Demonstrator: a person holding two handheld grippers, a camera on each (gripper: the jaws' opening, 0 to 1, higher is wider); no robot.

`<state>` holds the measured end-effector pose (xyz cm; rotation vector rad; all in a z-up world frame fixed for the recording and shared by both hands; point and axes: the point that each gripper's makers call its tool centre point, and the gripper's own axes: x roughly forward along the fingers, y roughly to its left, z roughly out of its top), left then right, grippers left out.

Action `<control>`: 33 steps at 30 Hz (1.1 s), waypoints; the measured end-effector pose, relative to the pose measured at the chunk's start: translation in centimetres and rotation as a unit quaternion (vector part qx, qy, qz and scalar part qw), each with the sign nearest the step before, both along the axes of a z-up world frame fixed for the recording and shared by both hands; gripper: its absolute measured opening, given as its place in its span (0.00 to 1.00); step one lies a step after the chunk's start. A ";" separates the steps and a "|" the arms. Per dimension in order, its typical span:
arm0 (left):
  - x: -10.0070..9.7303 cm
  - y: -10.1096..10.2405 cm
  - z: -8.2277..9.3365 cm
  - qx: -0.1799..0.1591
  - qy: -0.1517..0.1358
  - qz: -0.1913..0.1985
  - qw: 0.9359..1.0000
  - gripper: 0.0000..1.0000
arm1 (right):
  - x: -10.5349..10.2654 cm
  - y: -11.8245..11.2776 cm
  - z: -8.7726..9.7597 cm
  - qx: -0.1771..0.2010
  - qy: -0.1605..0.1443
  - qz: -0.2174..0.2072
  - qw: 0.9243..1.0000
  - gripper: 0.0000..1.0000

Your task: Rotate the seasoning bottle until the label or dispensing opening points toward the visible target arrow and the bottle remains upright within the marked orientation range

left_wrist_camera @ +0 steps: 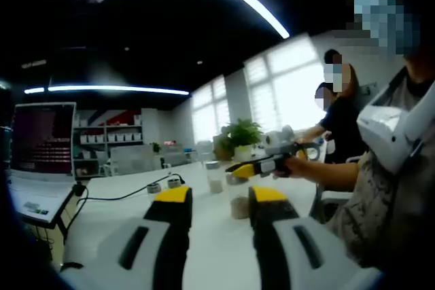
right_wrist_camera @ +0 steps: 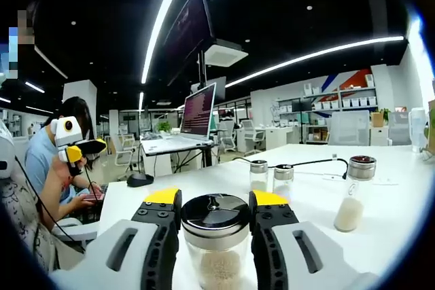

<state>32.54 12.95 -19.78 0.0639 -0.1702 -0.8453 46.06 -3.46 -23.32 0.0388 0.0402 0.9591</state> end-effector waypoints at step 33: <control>-0.2 -0.7 -0.2 0.005 0.004 -0.012 1.000 0.35 | -2.4 1.4 -0.4 0.020 0.019 0.258 0.966 0.38</control>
